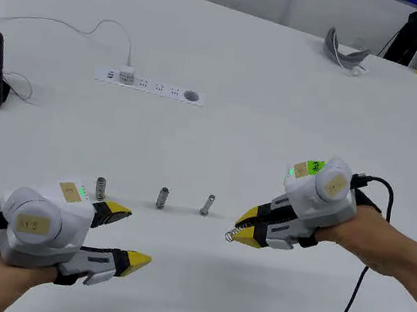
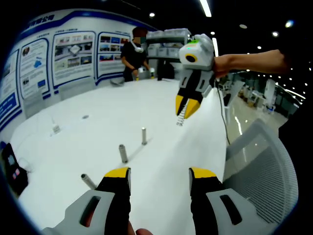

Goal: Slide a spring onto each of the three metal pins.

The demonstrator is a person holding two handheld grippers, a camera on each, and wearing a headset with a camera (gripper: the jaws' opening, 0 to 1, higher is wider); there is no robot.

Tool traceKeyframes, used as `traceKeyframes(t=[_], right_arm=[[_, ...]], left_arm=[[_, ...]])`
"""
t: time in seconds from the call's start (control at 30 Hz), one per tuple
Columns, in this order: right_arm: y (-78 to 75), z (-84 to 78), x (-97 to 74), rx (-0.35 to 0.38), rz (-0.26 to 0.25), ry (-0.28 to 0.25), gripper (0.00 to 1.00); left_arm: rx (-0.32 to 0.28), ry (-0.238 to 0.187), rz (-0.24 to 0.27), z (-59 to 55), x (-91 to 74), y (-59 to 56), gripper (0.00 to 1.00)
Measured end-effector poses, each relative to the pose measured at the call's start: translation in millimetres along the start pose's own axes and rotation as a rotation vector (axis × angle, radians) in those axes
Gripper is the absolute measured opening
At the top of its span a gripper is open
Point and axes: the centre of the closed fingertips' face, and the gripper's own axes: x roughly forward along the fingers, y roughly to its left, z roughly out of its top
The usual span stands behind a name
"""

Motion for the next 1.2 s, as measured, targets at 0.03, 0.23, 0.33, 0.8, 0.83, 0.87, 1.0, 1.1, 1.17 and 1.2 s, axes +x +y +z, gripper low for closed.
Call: traceKeyframes(t=[0.03,0.23,0.33,0.8,0.83,0.87,1.0,1.1,1.17,1.2], right_arm=[[-1.9,-0.6,-0.6,0.003,-0.005,0.006,0.12],[-17.8,-0.7,-3.5,0.009,-0.039,0.027,0.12],[-27.2,-1.5,-4.6,0.008,-0.056,0.041,0.12],[-60.4,-4.7,-5.0,0.025,-0.104,0.096,0.12],[-62.8,-5.1,-3.8,0.025,-0.104,0.099,0.12],[-64.8,-4.8,-2.2,0.023,-0.104,0.103,0.12],[-70.6,-1.1,4.0,0.014,-0.102,0.112,0.12],[-73.4,3.7,10.0,0.005,-0.098,0.114,0.12],[-75.7,6.4,15.3,0.000,-0.094,0.115,0.12],[-76.5,8.0,18.6,-0.004,-0.090,0.117,0.12]], left_arm=[[-0.005,0.004,0.003,-1.1,-1.5,1.1,0.50],[-0.019,-0.002,0.030,-2.5,-9.8,9.5,0.55],[-0.028,0.000,0.045,-4.7,-13.7,14.9,0.57],[-0.072,0.018,0.102,-14.3,-31.0,30.4,0.65],[-0.074,0.021,0.104,-15.1,-31.6,30.6,0.65],[-0.076,0.022,0.107,-16.1,-32.5,31.4,0.65],[-0.086,0.022,0.122,-16.6,-36.7,34.1,0.67],[-0.093,0.020,0.138,-18.1,-40.2,37.0,0.69],[-0.099,0.021,0.148,-19.6,-43.1,38.5,0.71],[-0.101,0.023,0.153,-21.4,-44.7,39.5,0.71]])
